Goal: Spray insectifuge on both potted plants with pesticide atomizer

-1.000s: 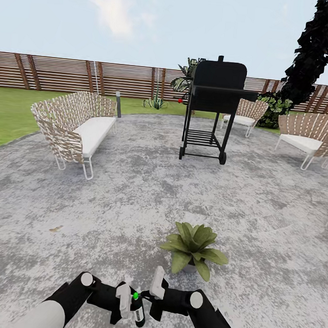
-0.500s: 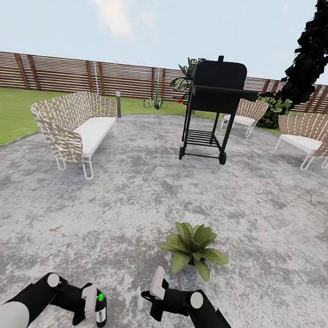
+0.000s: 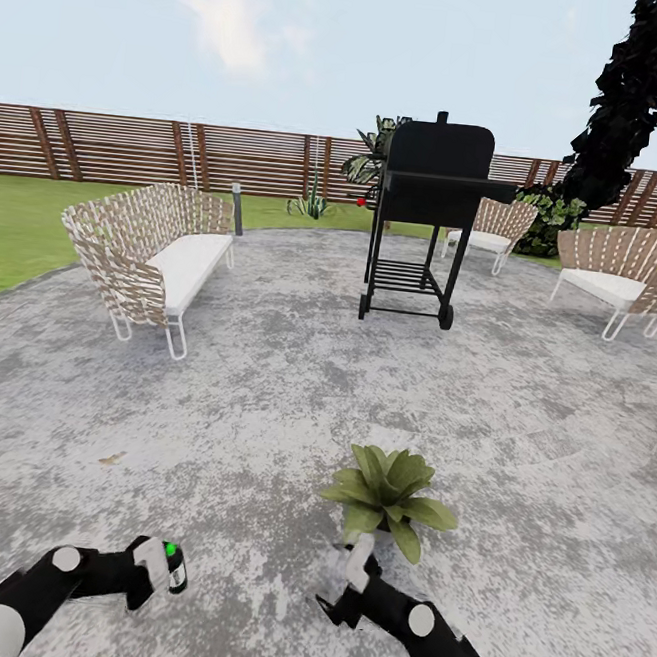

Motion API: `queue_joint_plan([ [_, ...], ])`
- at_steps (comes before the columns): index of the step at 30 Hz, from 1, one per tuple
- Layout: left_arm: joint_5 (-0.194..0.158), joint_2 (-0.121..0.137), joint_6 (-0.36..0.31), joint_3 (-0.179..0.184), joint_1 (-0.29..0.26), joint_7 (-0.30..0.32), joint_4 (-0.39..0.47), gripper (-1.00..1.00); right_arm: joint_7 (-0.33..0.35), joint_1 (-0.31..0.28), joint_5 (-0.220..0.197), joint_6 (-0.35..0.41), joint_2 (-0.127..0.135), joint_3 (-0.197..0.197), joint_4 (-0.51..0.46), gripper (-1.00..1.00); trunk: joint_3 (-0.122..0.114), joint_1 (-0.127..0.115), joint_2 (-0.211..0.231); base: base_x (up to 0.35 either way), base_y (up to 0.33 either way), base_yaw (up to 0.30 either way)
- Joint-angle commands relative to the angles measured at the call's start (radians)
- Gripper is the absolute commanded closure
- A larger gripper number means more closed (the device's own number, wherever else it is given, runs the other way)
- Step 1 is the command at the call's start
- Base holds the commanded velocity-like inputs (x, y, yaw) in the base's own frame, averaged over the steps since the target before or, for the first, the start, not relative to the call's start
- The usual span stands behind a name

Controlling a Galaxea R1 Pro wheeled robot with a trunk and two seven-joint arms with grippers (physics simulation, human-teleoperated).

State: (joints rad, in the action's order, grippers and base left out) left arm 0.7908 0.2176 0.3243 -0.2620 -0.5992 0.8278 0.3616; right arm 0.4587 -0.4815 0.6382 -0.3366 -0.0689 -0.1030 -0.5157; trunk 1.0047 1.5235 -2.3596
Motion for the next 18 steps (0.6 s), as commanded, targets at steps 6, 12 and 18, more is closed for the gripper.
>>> queue_joint_plan([
  [6,0.002,-0.040,0.001,-0.077,-0.001,-0.435,-0.162,1.00,-0.352,0.002,-0.038,-0.011,0.076,0.413,0.257,-1.00,0.001,0.000,0.000,0.000,0.000,0.000],
  [12,-0.050,-0.089,-0.165,-0.085,-0.003,-0.524,-0.193,1.00,-0.448,0.004,-0.051,-0.020,0.162,0.521,0.369,-1.00,0.001,0.000,0.000,0.000,0.000,0.000],
  [18,-0.155,-0.101,-0.428,-0.080,-0.025,-0.414,-0.189,1.00,-0.705,0.015,-0.188,-0.020,0.204,0.613,0.388,-1.00,0.001,0.000,0.000,0.000,0.000,0.000],
])
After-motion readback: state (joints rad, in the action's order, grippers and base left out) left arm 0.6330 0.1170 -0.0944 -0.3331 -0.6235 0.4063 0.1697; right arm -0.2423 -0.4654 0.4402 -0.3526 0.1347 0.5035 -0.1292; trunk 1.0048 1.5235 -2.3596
